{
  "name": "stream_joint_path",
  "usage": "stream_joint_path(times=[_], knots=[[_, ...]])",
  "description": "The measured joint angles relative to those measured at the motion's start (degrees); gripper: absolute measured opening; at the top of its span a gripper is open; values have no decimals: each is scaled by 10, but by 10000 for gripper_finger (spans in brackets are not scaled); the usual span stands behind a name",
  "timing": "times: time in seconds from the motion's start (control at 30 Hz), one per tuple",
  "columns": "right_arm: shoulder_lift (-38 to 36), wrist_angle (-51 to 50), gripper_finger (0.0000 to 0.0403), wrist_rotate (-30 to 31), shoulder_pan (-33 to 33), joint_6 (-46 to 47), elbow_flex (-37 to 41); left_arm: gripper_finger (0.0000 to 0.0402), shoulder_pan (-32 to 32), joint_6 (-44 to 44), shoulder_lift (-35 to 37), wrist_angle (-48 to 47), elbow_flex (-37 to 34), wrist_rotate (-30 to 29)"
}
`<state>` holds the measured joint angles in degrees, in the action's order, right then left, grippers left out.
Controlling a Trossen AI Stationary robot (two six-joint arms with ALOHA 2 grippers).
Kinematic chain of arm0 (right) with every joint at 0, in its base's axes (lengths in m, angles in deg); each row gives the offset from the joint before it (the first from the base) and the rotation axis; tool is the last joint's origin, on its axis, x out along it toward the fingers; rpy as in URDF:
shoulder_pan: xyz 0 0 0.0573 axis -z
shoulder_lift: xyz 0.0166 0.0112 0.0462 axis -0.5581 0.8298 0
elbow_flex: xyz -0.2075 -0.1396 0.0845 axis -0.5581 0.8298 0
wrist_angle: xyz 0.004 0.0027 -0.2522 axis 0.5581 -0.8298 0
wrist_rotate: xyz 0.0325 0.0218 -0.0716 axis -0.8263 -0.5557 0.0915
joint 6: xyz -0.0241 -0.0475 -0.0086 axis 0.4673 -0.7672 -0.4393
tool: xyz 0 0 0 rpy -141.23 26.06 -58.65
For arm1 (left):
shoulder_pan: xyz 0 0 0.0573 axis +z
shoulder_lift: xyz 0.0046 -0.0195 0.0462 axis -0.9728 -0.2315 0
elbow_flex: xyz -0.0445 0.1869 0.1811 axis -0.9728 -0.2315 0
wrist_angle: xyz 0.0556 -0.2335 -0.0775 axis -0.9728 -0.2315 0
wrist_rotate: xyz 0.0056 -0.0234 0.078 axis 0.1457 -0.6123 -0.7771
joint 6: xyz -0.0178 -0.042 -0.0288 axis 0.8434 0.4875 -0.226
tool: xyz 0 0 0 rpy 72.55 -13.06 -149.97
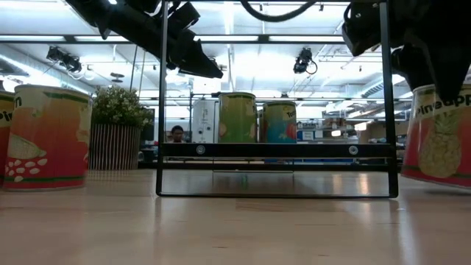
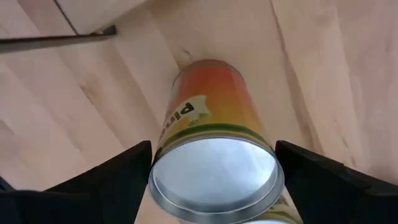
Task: Pick and place cans onto a shelf
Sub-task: Put the right canned pineapple on the shelf
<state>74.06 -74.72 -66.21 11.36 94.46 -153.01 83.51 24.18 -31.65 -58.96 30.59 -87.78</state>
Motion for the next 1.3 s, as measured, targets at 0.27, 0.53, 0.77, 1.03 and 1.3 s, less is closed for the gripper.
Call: stream_joint_path(times=[0.27, 0.53, 0.77, 1.03, 1.3], knots=[[-30, -32, 347, 27, 29, -49, 0, 375, 0, -1, 0, 0, 0, 0], [-39, -44, 347, 39, 69, -114, 0, 375, 0, 5, 0, 0, 0, 0], [-40, -53, 347, 39, 117, -182, 0, 375, 0, 13, 0, -17, 0, 17], [-40, -54, 347, 62, 165, -255, -48, 375, 0, 33, 27, -85, 0, 28], [-38, -40, 347, 88, 187, -310, -125, 375, 0, 64, 75, -154, 0, 65]])
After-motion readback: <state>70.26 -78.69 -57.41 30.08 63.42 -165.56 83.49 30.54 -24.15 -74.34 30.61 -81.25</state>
